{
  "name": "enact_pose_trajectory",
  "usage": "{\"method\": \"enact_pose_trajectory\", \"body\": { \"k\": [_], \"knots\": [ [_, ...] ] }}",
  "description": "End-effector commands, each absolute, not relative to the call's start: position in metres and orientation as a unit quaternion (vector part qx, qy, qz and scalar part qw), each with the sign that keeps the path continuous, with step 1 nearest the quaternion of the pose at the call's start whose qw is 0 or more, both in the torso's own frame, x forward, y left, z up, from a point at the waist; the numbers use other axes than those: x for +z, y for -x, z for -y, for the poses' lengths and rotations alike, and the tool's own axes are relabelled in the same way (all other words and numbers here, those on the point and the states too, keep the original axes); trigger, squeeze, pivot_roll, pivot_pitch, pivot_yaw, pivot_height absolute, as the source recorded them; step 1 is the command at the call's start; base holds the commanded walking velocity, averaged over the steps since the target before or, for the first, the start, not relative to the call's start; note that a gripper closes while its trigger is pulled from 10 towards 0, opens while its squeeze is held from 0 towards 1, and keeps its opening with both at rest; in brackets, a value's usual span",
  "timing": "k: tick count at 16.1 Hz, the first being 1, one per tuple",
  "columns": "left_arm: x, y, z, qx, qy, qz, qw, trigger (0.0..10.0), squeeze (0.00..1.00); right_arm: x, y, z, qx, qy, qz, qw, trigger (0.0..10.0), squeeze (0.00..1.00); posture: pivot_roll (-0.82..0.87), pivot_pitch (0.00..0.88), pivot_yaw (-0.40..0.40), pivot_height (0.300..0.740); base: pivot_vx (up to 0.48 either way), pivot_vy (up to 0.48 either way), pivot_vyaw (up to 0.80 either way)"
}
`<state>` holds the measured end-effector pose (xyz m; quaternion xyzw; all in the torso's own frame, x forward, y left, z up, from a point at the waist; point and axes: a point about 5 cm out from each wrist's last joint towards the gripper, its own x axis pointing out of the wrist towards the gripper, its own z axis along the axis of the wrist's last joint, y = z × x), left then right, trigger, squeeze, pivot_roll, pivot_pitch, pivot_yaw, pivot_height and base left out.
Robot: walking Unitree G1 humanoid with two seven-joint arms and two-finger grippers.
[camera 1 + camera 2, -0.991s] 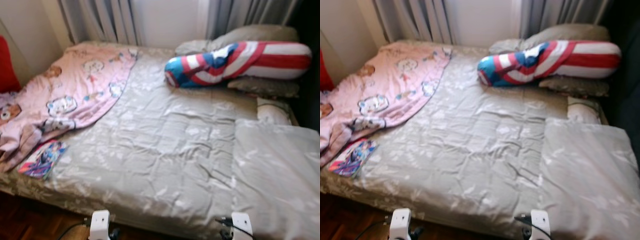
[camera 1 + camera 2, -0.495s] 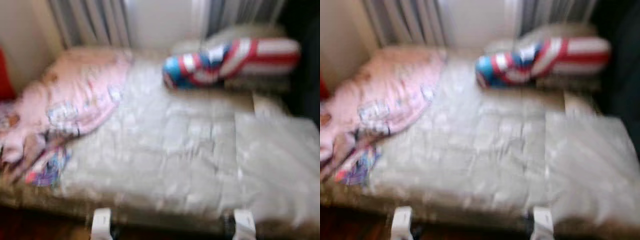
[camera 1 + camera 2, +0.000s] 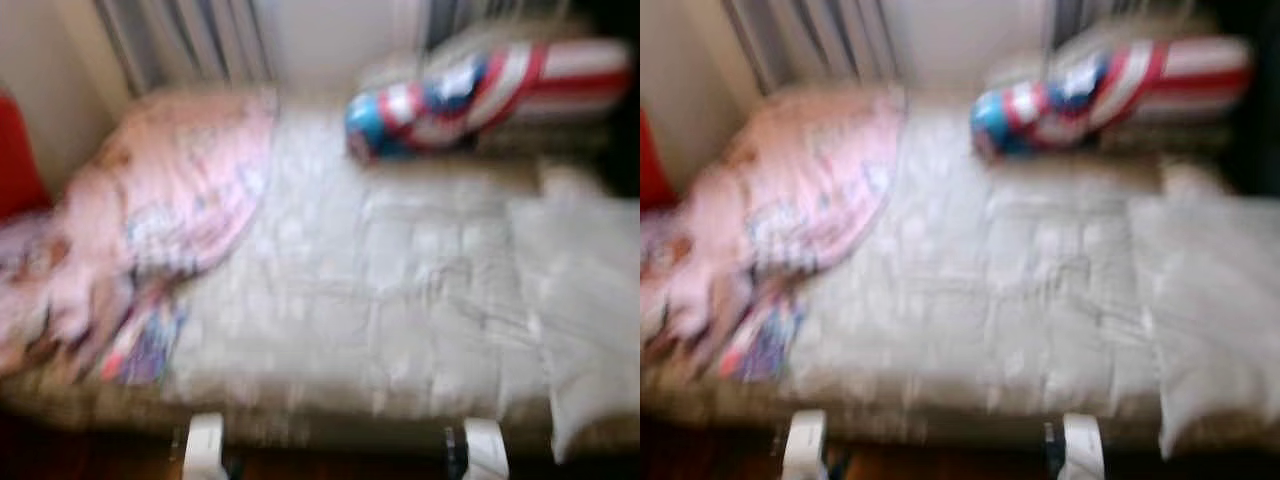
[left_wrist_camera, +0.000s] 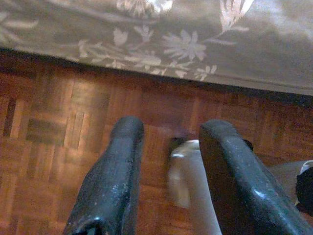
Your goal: Clean up the room
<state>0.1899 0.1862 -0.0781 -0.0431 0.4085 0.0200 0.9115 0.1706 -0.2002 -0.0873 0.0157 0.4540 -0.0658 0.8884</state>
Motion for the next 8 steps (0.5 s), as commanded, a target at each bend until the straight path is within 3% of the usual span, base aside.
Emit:
{"method": "enact_pose_trajectory", "body": {
  "k": [1,8],
  "knots": [
    [-0.0796,-0.1851,-0.1949,0.027,0.035,-0.417,0.908,10.0,0.00,-0.0874,-0.1718,0.1948,-0.061,-0.019,-0.452,0.890,10.0,0.00,0.02,0.069,0.014,0.740,0.000,0.480,0.00],
    [-0.0793,-0.1858,-0.1946,0.029,0.038,-0.416,0.908,10.0,0.00,-0.0868,-0.1728,0.1953,-0.058,-0.017,-0.450,0.891,10.0,0.00,0.01,0.083,0.009,0.740,0.000,0.477,0.00]
  ]
}}
